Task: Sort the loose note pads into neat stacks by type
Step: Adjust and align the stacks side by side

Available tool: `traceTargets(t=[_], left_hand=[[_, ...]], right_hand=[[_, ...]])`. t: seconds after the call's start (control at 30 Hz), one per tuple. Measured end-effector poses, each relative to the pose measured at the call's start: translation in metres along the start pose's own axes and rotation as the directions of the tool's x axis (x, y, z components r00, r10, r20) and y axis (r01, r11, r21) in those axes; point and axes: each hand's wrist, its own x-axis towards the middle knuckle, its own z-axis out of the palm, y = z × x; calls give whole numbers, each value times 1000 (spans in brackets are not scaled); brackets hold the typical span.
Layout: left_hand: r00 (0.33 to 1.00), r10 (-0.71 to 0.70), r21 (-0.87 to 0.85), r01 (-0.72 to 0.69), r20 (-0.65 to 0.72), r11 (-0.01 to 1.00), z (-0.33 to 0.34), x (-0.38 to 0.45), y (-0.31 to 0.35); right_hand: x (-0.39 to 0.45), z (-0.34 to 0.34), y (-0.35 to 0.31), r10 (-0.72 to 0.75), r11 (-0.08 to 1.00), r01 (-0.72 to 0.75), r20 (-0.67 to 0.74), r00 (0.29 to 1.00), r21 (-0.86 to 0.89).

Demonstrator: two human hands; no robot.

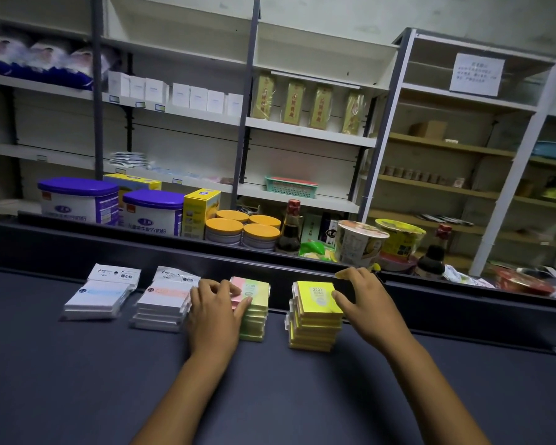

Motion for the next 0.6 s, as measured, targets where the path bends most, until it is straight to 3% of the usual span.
traceTargets(t=[0.17,0.3,0.4,0.6], left_hand=[[999,49,-93,-50,-15,994,-9,2,8],[968,251,-142,-248,5,958,-22,-2,41],[903,407,-124,-393,134,911,-29,-15,77],[743,562,-23,-596,362,803,-25,-63,166]], right_hand=[[-17,-13,14,50,999,-50,14,999,-13],[-37,-31,31,95,995,-94,28,995,-34],[-53,-49,43,129,988,-121,82,988,-91],[-98,-97,79,207,958,-165,169,964,-235]])
